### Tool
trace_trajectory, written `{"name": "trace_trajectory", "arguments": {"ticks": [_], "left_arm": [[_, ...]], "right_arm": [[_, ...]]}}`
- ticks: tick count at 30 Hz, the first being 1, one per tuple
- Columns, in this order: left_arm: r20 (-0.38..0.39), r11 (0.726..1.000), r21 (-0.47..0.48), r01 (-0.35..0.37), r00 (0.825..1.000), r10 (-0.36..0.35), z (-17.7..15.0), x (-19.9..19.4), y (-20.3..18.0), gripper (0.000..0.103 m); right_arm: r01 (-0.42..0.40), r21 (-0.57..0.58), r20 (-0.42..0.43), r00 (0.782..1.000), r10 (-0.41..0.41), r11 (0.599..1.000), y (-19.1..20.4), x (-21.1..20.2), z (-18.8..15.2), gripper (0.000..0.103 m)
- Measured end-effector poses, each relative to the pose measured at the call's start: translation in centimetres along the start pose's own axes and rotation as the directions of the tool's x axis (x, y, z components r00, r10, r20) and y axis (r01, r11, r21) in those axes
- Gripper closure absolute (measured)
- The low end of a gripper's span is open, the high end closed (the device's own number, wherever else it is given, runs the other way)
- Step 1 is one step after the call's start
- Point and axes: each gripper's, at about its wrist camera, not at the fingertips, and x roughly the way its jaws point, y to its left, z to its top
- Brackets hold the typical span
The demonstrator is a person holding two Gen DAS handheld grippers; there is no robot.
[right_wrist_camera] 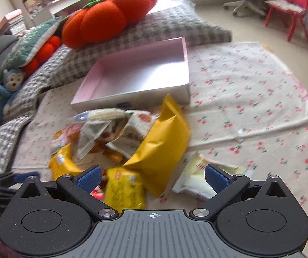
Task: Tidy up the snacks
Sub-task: 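Grasp the yellow biscuit pack with left tool while right tool grasps yellow pillow pack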
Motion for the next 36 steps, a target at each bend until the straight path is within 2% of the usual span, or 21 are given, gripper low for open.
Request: {"name": "trace_trajectory", "arguments": {"ticks": [3,7,10,12,17,21,25,27,28,31,33,36], "left_arm": [[-0.009,0.998,-0.056,0.042,0.999,-0.042,0.2,0.5,0.5,0.018],[-0.022,0.978,-0.182,0.107,0.993,-0.112,1.1,1.2,0.7,0.019],[-0.042,0.958,-0.264,0.111,0.991,-0.126,1.5,2.3,0.8,0.028],[-0.050,0.945,-0.315,0.088,0.993,-0.109,1.7,2.9,0.9,0.034],[-0.043,0.917,-0.397,0.048,0.997,-0.070,2.3,3.6,0.9,0.038],[-0.046,0.903,-0.430,0.013,0.998,-0.036,2.6,4.2,0.7,0.038],[-0.062,0.892,-0.452,-0.036,0.998,0.009,2.7,4.6,0.3,0.038],[-0.066,0.889,-0.456,-0.049,0.998,0.021,2.8,4.7,0.1,0.038],[-0.069,0.888,-0.458,-0.053,0.997,0.024,2.9,4.7,0.0,0.038],[-0.076,0.890,-0.451,-0.072,0.996,0.043,3.1,4.8,-0.4,0.045],[-0.071,0.893,-0.444,-0.078,0.996,0.052,3.1,4.8,-0.6,0.056],[-0.059,0.891,-0.445,-0.089,0.996,0.069,3.1,4.4,-0.5,0.064]], "right_arm": [[-0.004,-0.010,-0.002,1.000,0.004,1.000,0.3,0.2,0.0,0.001],[-0.041,0.076,-0.014,0.999,0.042,0.996,-0.4,0.8,0.7,0.002],[-0.036,0.133,-0.012,0.999,0.037,0.991,-1.2,1.3,1.4,0.004],[-0.035,0.172,-0.014,0.999,0.038,0.984,-1.7,1.8,1.8,0.008],[-0.040,0.281,-0.057,0.997,0.058,0.959,-3.2,3.5,2.0,0.021],[-0.043,0.350,-0.082,0.994,0.076,0.936,-3.9,4.5,1.9,0.033],[-0.033,0.367,-0.093,0.993,0.072,0.930,-3.9,5.0,1.9,0.042],[-0.042,0.381,-0.092,0.992,0.084,0.924,-3.9,5.2,1.8,0.051],[-0.045,0.388,-0.093,0.992,0.088,0.921,-3.8,5.3,1.8,0.051],[-0.034,0.387,-0.090,0.993,0.075,0.922,-3.6,5.3,1.8,0.053],[-0.024,0.385,-0.090,0.994,0.063,0.923,-3.5,5.3,1.9,0.059],[-0.015,0.378,-0.082,0.995,0.050,0.926,-3.4,4.9,2.1,0.060]]}}
